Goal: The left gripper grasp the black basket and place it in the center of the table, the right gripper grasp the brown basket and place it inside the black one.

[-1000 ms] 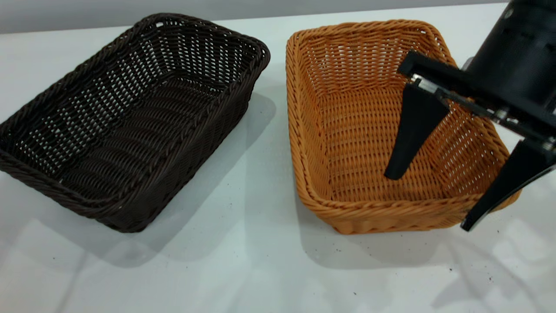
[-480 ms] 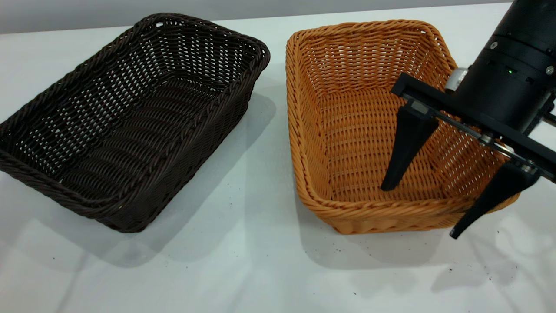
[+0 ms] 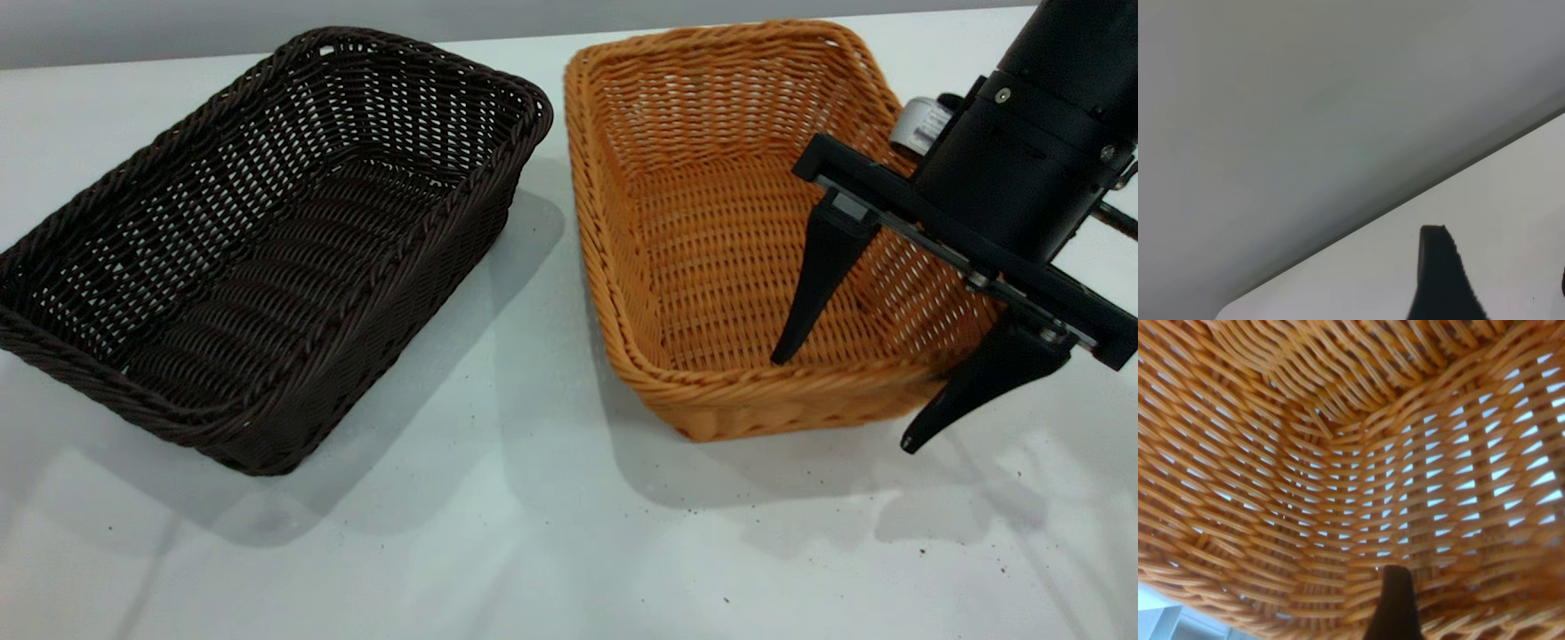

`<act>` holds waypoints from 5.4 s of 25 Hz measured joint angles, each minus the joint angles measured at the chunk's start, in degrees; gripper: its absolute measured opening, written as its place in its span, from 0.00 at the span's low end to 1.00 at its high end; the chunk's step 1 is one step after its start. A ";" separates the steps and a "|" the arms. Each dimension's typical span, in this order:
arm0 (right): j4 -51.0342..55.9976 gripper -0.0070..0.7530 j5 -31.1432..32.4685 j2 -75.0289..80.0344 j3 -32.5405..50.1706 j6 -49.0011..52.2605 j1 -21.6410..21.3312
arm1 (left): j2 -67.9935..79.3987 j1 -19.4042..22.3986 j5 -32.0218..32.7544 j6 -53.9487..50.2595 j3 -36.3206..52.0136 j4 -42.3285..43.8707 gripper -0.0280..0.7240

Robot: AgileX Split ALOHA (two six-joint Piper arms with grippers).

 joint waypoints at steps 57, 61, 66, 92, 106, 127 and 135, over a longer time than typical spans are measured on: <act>-9.44 0.14 -17.80 0.06 -24.27 -23.82 -14.06 | -0.14 -6.37 36.05 0.01 -0.05 1.44 0.54; -14.82 0.14 -13.20 0.06 -30.10 -22.89 -16.55 | -0.14 -12.02 38.70 -6.67 -0.05 7.62 0.54; -19.68 0.14 -10.27 0.06 -34.97 -20.36 -17.60 | -0.14 -19.66 41.89 -19.61 -0.05 20.42 0.54; -21.83 0.14 -11.90 0.06 -35.41 -20.54 -17.54 | 12.76 -27.98 43.34 -39.15 0.31 32.35 0.54; -22.19 0.14 -12.06 0.06 -35.41 -20.54 -17.54 | 15.36 -27.98 43.50 -39.15 0.60 33.03 0.54; -22.23 0.14 -12.25 0.06 -35.41 -21.69 -17.54 | 19.54 -28.50 43.71 -35.40 0.62 34.51 0.32; -22.23 0.14 -12.33 0.06 -35.41 -22.09 -17.54 | 19.54 -31.24 43.67 -28.87 0.62 34.61 0.26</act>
